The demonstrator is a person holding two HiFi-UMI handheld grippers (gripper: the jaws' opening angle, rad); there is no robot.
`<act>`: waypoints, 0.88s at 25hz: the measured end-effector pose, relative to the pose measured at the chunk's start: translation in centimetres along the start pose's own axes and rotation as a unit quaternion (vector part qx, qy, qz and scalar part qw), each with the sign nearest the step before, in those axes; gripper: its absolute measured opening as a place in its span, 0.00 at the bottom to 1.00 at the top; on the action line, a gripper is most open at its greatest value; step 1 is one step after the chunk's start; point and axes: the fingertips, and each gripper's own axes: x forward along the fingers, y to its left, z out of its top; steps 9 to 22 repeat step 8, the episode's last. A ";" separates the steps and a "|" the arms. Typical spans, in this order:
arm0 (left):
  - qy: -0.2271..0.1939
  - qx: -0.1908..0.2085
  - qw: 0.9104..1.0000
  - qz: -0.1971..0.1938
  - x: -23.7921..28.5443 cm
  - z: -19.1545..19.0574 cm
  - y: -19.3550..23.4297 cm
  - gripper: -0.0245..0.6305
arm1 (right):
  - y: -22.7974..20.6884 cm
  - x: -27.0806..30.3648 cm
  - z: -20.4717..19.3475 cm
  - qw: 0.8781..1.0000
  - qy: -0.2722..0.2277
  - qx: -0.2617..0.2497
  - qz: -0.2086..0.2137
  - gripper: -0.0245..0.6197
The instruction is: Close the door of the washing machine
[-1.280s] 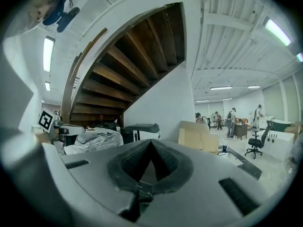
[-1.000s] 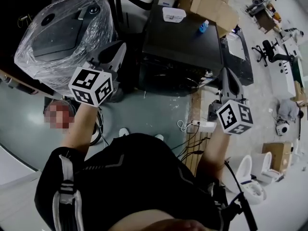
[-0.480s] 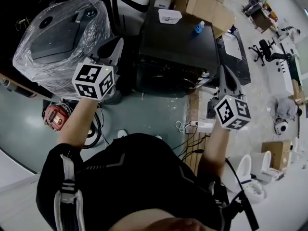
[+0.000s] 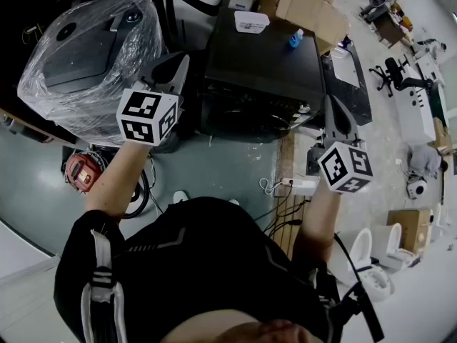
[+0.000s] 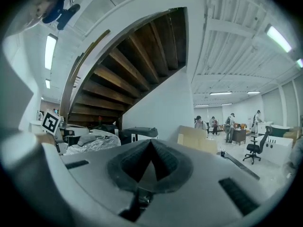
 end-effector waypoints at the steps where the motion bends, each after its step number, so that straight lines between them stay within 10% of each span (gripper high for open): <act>1: -0.001 -0.001 1.000 -0.002 0.0 0.1 -0.2 0.04 | -0.1 -0.1 0.1 1.000 -0.003 0.002 -0.001 0.04; 22: -0.013 -0.009 1.000 -0.011 -0.1 0.9 -0.5 0.04 | -1.1 0.1 -0.1 1.000 -0.001 -0.013 -0.027 0.04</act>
